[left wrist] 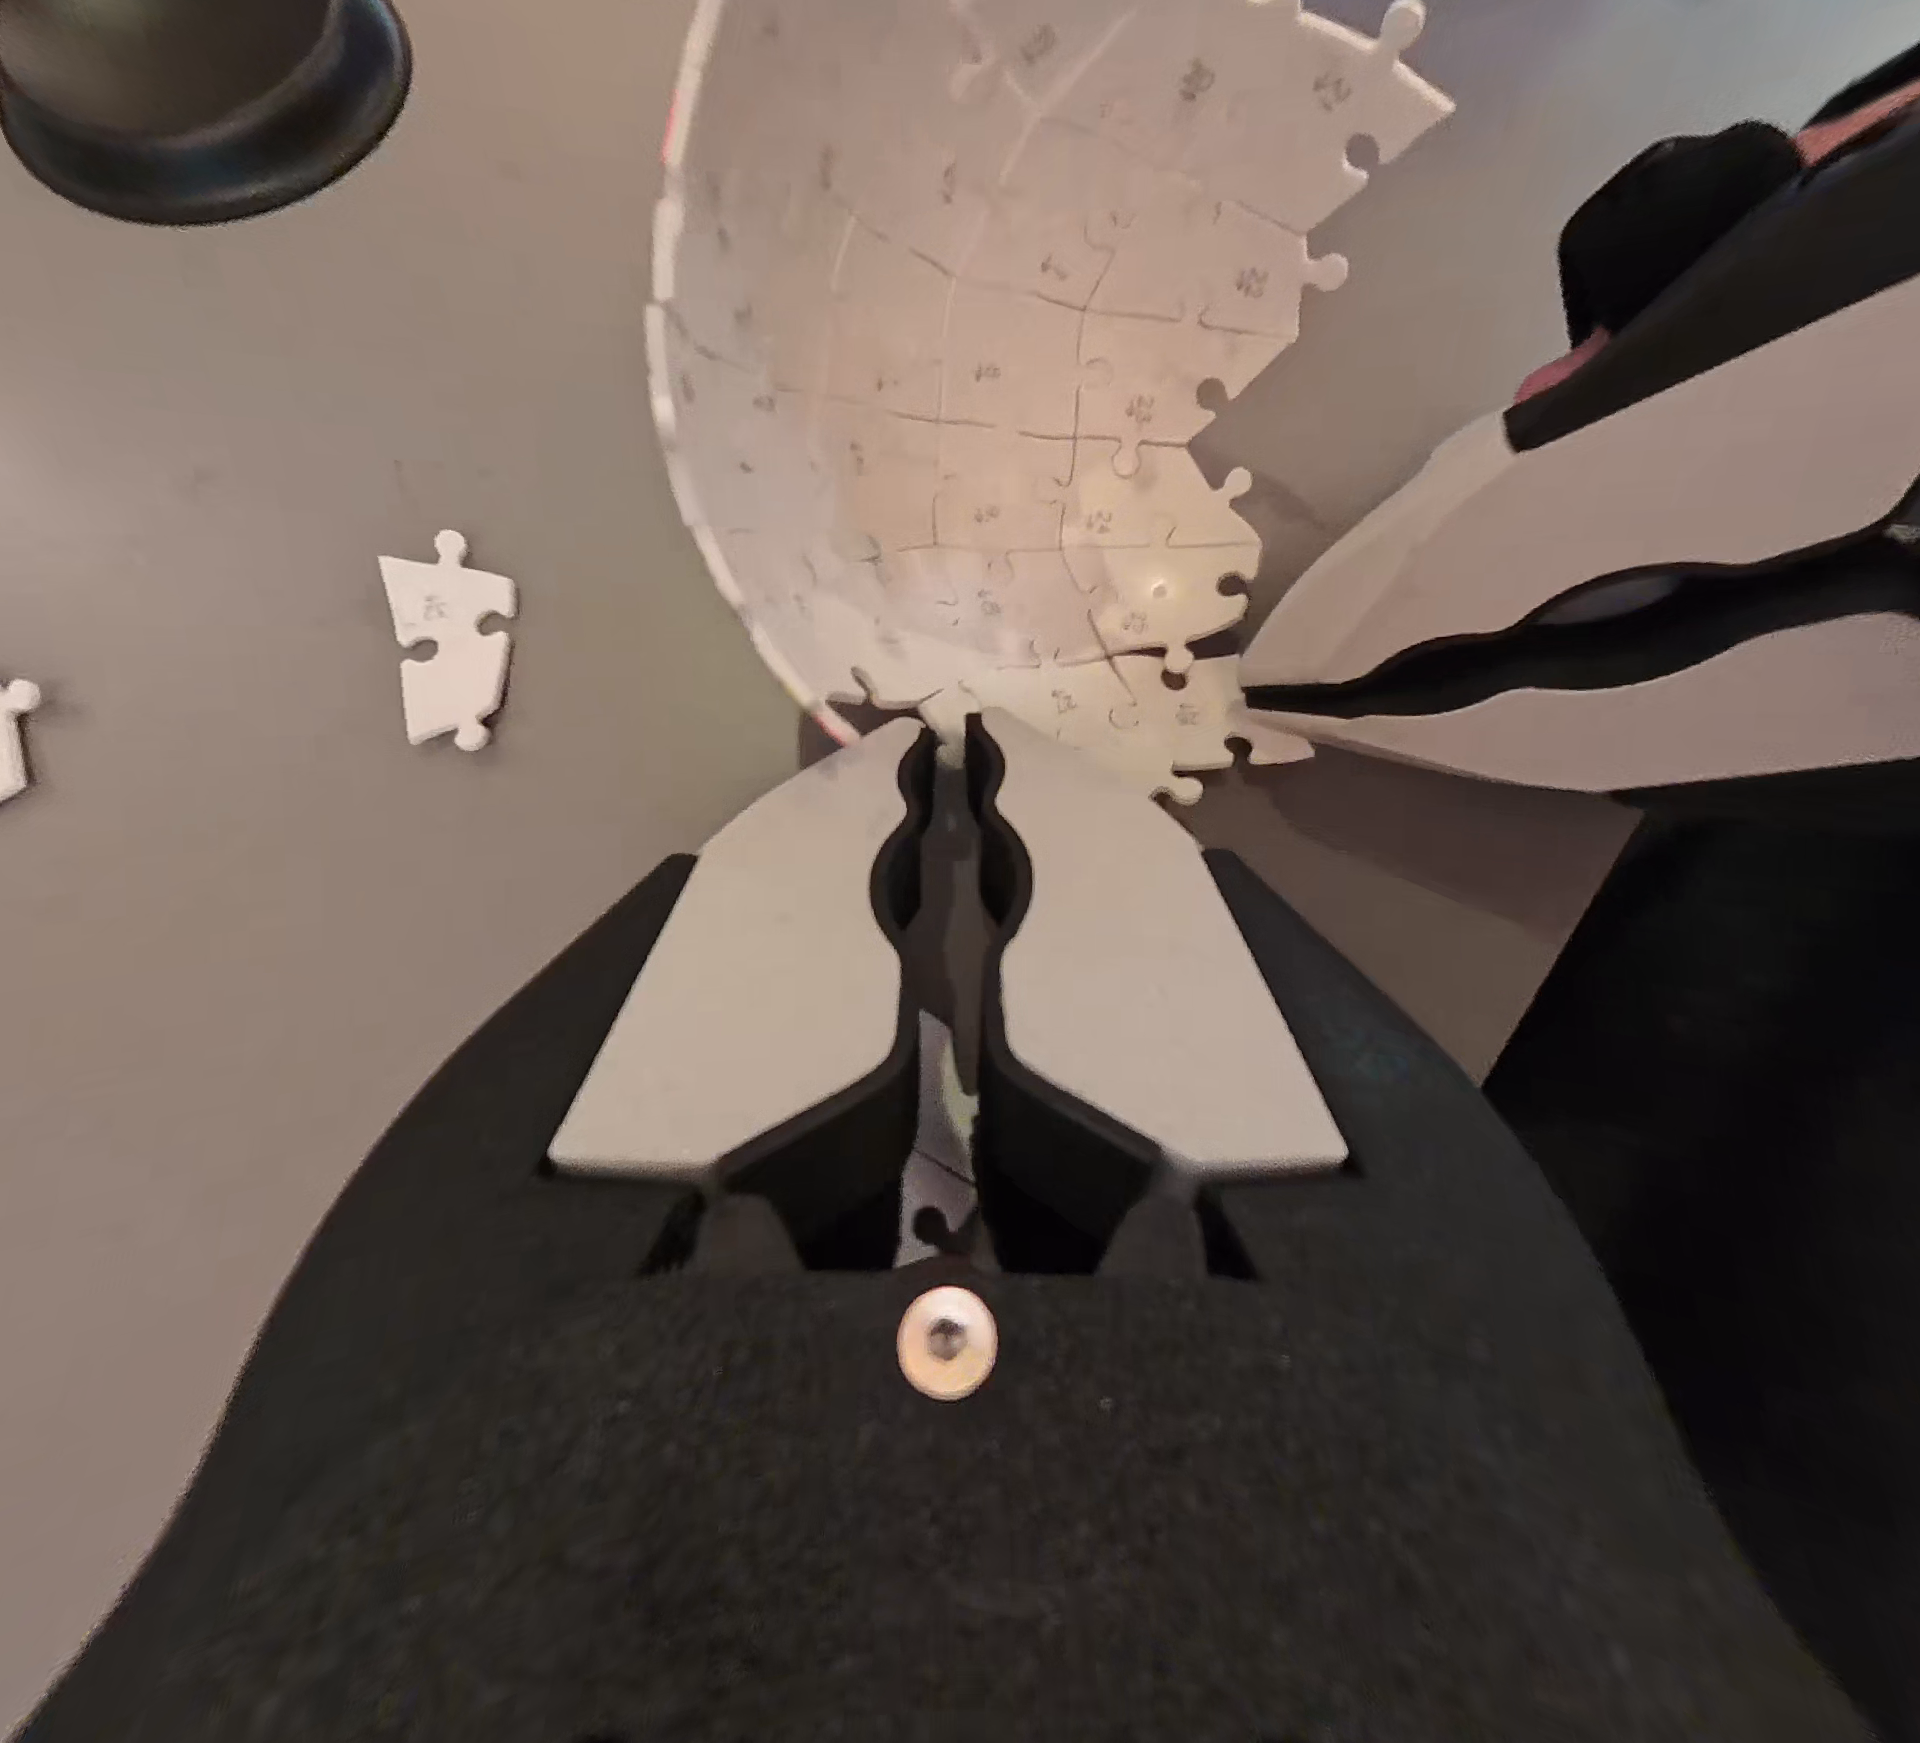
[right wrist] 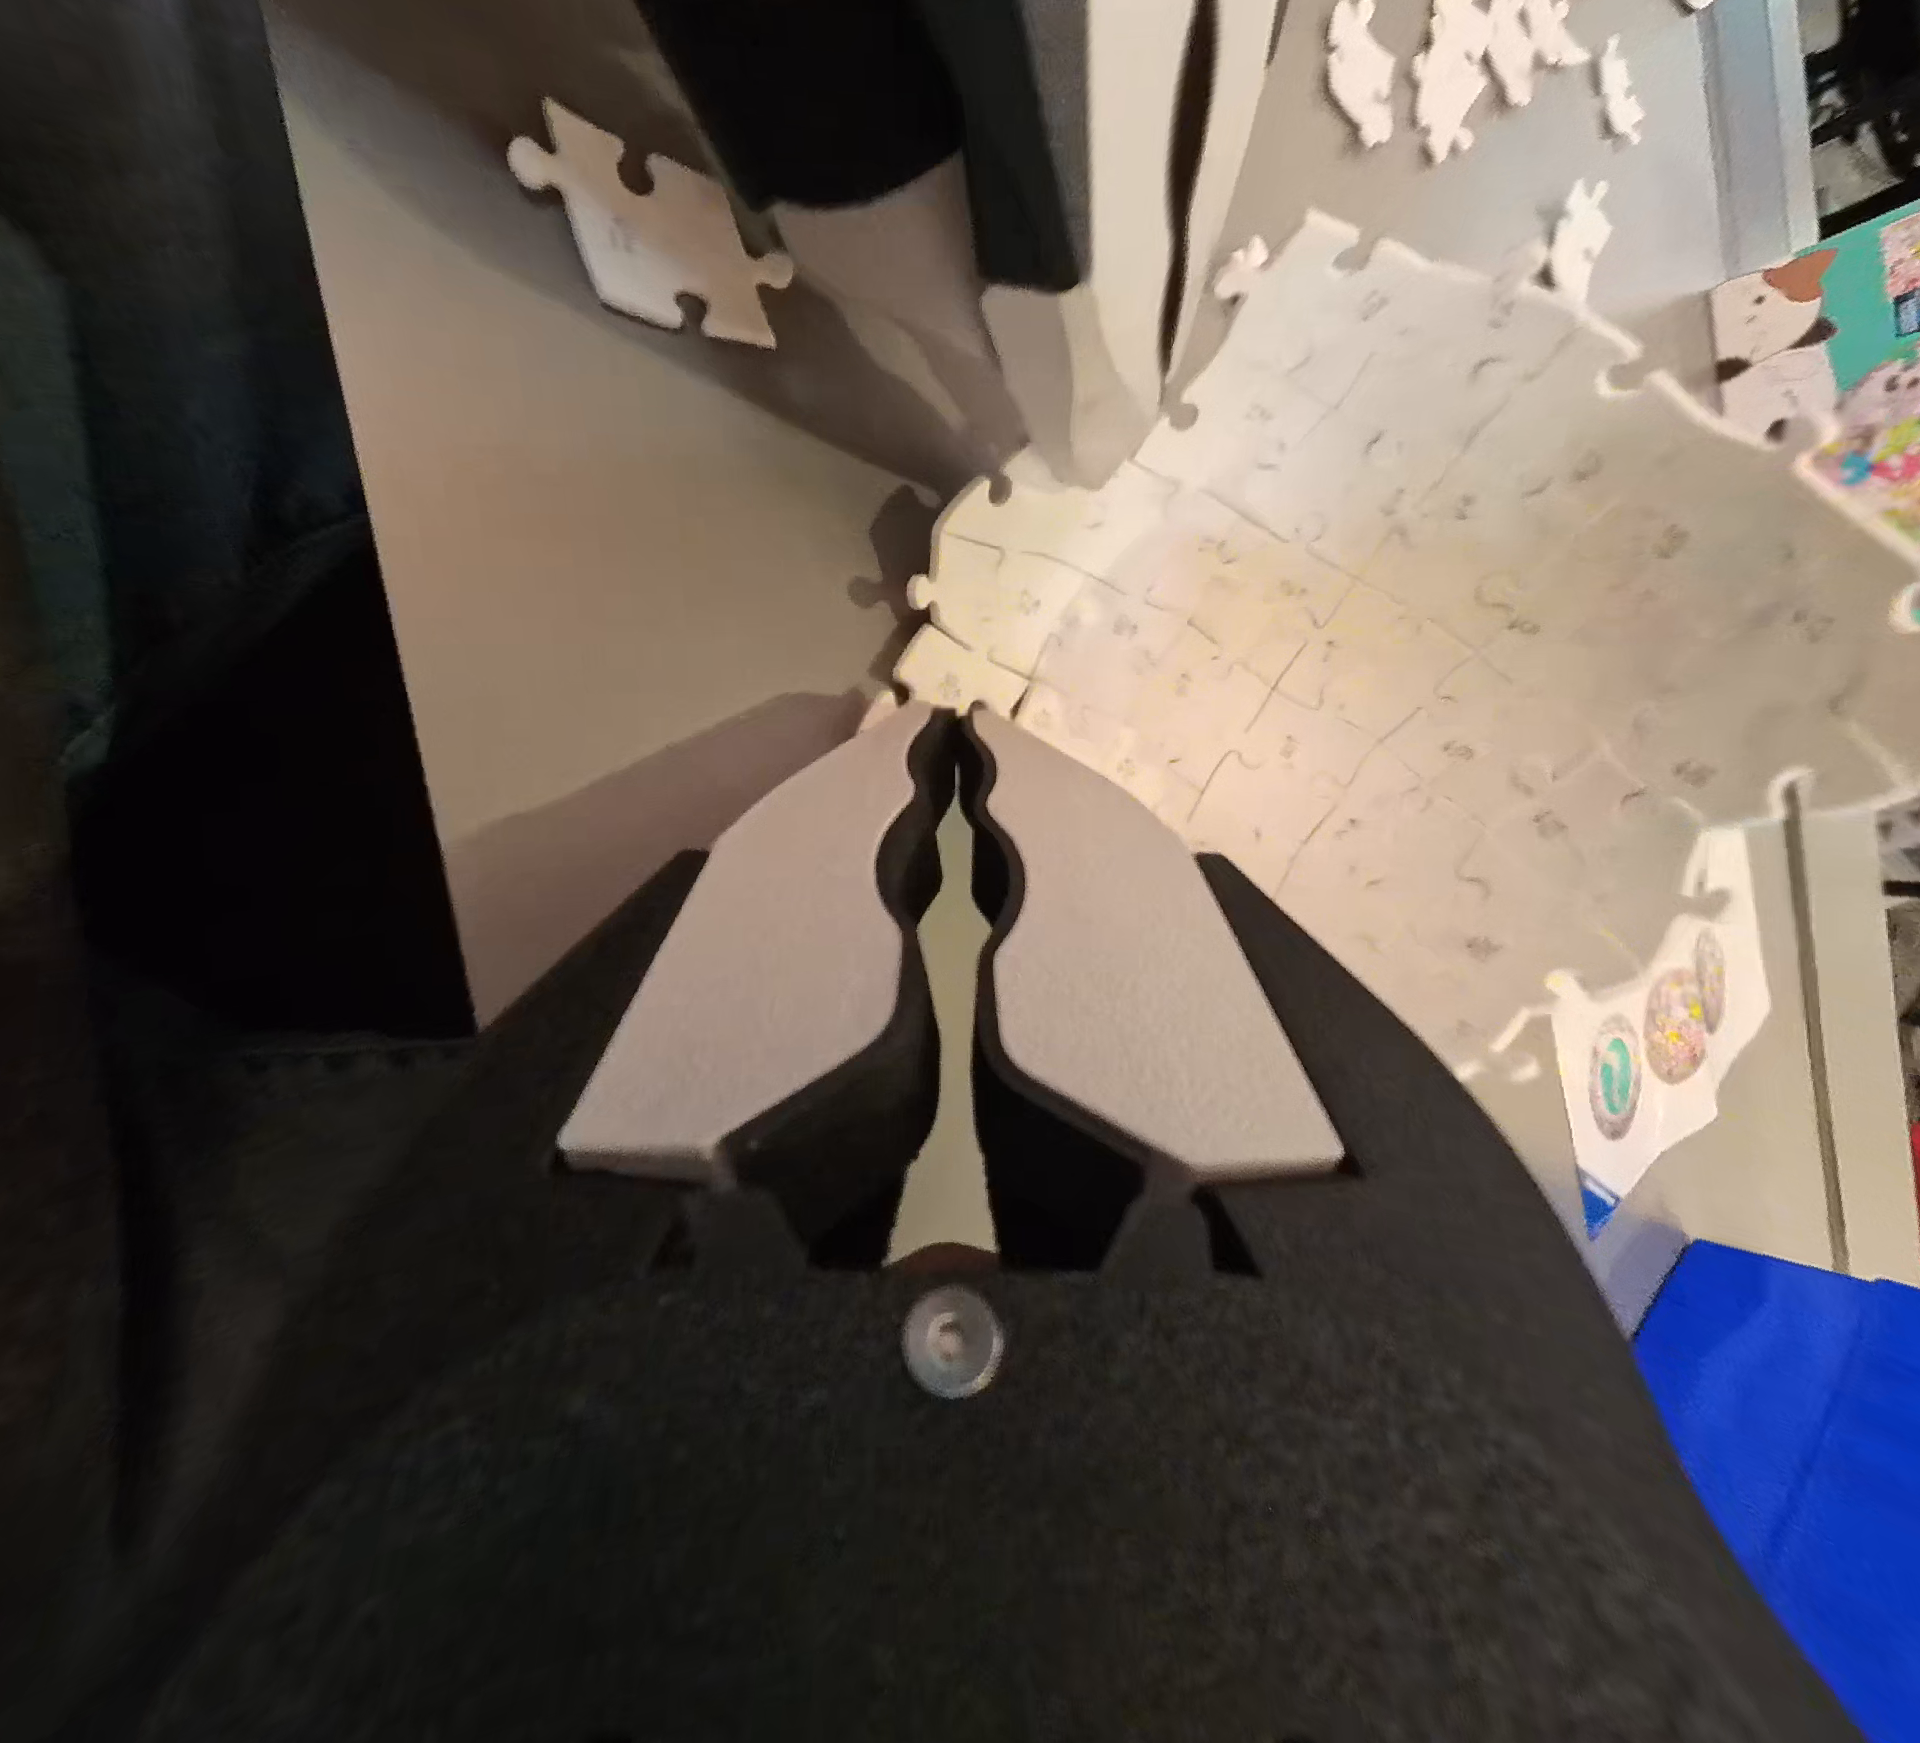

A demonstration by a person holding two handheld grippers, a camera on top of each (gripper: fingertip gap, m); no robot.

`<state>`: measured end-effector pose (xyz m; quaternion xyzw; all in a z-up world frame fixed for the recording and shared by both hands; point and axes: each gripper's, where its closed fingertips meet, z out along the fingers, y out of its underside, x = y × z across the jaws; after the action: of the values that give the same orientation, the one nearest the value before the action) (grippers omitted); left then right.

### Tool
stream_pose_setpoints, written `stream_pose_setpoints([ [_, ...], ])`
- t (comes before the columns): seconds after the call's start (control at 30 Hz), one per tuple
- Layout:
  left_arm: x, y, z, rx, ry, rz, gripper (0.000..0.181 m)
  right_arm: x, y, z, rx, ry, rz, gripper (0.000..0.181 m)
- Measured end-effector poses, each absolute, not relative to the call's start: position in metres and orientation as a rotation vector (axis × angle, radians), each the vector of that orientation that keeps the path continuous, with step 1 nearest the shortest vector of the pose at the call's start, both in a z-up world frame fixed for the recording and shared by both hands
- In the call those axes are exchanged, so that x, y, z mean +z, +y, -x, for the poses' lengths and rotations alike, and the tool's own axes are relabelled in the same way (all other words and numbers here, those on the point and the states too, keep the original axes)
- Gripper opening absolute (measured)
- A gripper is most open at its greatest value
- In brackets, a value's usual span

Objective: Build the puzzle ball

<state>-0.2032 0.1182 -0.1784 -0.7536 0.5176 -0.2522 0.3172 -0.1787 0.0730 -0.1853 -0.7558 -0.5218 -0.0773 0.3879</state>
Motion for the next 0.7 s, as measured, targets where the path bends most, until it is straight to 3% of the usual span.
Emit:
stream_pose_setpoints([
  [0.7, -0.174, 0.119, 0.203, -0.576, 1.44, 1.873, 0.005, -0.193, 0.095, 0.17, -0.302, -1.188, 2.015, 0.0],
])
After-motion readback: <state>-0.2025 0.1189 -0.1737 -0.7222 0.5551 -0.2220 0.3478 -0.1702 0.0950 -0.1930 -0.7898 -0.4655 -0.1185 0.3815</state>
